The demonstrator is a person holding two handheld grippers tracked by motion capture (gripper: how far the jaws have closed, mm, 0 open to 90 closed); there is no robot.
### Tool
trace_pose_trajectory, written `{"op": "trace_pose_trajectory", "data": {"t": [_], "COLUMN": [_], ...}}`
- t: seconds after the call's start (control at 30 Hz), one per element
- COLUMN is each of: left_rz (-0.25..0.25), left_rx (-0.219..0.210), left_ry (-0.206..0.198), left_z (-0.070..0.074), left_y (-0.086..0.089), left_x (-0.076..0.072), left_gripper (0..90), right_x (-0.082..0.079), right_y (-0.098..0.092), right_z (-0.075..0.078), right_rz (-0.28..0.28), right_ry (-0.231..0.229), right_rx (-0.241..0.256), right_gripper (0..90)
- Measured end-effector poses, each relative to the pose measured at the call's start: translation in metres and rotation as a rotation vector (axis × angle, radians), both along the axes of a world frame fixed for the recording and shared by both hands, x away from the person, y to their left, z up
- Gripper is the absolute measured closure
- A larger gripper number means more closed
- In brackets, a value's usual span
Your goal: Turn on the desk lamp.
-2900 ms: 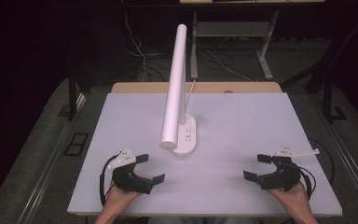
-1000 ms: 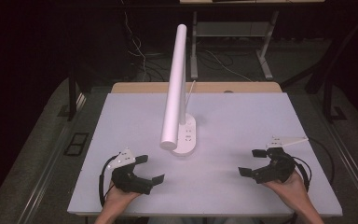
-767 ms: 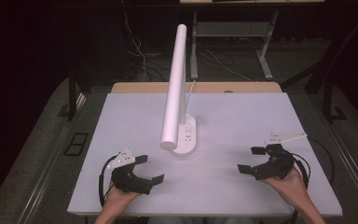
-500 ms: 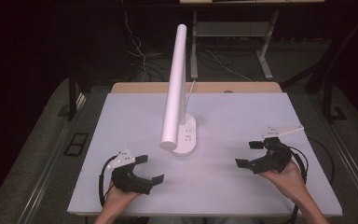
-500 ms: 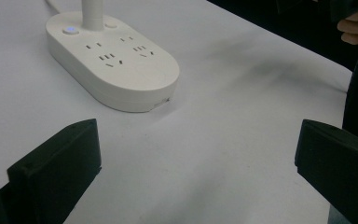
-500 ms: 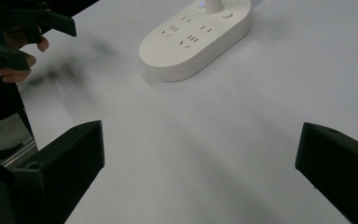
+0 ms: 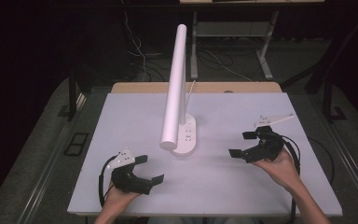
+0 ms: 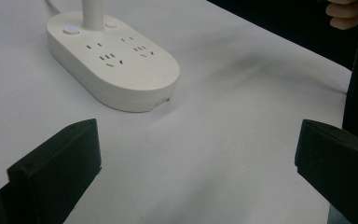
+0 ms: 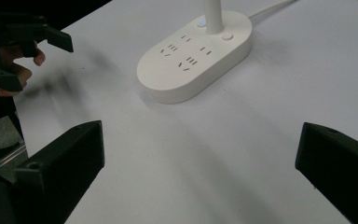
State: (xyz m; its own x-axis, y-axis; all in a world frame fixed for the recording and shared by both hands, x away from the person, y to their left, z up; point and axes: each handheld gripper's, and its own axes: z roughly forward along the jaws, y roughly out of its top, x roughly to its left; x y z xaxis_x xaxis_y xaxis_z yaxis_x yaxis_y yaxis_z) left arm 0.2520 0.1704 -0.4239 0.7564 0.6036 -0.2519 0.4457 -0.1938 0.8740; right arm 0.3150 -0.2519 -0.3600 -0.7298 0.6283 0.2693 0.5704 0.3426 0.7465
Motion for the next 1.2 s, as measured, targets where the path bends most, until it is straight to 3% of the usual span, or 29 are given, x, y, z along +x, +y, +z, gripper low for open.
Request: {"op": "trace_pose_trajectory", "data": {"t": [0.5,1.2], "left_rz": [-0.001,-0.002], "left_rx": [-0.001,0.000], "left_ry": [-0.002,0.000], "left_z": [0.000,0.000], "left_y": [0.000,0.001], "left_x": [0.000,0.000], "left_gripper": [0.0,0.0], "right_x": [0.027,0.065], "right_y": [0.023,0.040], "right_z": [0.008,0.009], "right_rz": [0.017,-0.017], "right_ry": [0.006,0.026], "right_rx": [-0.017,-0.019], "right_gripper": [1.0,1.1]}}
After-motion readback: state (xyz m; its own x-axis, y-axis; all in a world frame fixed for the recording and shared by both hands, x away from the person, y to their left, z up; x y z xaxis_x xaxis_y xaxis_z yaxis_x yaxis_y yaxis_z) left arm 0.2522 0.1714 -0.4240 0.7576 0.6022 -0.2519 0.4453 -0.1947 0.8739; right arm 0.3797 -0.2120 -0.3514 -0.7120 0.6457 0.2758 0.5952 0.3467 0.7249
